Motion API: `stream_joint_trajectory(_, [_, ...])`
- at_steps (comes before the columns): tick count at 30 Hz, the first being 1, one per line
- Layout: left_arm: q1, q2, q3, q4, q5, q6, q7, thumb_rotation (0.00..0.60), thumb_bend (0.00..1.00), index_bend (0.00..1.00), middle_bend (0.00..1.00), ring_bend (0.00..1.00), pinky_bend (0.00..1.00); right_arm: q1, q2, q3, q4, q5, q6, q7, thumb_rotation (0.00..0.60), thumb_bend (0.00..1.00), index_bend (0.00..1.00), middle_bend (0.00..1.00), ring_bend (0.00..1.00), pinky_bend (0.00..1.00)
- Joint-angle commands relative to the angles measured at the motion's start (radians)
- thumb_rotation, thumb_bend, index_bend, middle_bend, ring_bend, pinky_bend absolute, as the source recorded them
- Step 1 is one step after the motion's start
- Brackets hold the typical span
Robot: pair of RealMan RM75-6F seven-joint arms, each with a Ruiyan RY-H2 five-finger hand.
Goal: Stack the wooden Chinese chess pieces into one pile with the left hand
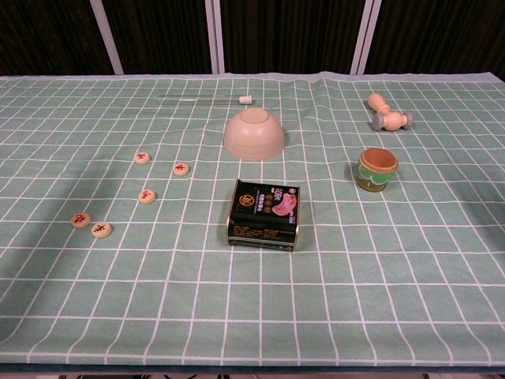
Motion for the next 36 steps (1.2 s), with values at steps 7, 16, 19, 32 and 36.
stream_joint_trajectory(7, [-0.106,-0.184,-0.001,0.038,-0.128,-0.125,0.199,0.600,0.18,0.30,0.00,0.00,0.00,-0.001,0.003,0.005,-0.005,0.010,-0.002,0.007,0.600,0.23,0.09,0.01,0.00,0.00])
stream_joint_trajectory(16, [-0.154,-0.301,0.003,0.129,-0.186,-0.149,0.286,0.600,0.23,0.38,0.00,0.00,0.00,-0.002,0.005,0.008,-0.008,0.016,-0.002,0.015,0.600,0.23,0.09,0.01,0.00,0.00])
stream_joint_trajectory(19, [-0.166,-0.330,0.003,0.152,-0.187,-0.148,0.291,0.600,0.24,0.40,0.00,0.00,0.00,-0.002,0.006,0.010,-0.009,0.019,-0.003,0.018,0.600,0.23,0.09,0.01,0.00,0.00])
stream_joint_trajectory(32, [-0.210,-0.401,0.012,0.219,-0.225,-0.167,0.321,0.600,0.26,0.43,0.00,0.00,0.00,-0.002,0.006,0.013,-0.010,0.027,-0.005,0.018,0.600,0.23,0.09,0.01,0.00,0.00])
stream_joint_trajectory(36, [-0.219,-0.409,0.015,0.223,-0.227,-0.166,0.322,0.600,0.27,0.44,0.00,0.00,0.00,-0.002,0.005,0.014,-0.010,0.028,-0.004,0.016,0.600,0.23,0.09,0.01,0.00,0.00])
